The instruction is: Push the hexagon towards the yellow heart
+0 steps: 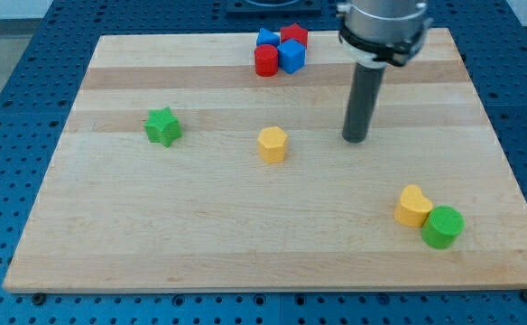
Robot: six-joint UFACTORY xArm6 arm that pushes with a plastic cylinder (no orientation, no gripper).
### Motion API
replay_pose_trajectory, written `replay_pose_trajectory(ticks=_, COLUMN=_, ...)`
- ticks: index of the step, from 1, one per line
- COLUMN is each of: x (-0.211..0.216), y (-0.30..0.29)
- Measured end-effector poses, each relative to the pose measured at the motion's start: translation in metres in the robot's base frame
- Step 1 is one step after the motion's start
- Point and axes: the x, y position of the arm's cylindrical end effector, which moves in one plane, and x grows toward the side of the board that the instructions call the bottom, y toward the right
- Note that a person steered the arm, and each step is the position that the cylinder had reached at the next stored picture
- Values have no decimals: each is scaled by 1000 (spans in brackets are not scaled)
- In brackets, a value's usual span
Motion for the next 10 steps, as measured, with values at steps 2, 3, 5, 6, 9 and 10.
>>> replay_pose_trajectory(ticks=2, x=-22, y=-91)
replay_pose_trajectory(ticks=3, x=-19, y=-119)
replay_pose_trajectory(ticks=5, x=5, y=-135)
replay_pose_trajectory(ticks=6, x=5, y=-127)
replay_pose_trajectory(ticks=9, x=41, y=-93)
replay_pose_trajectory(ticks=10, x=44, y=-68)
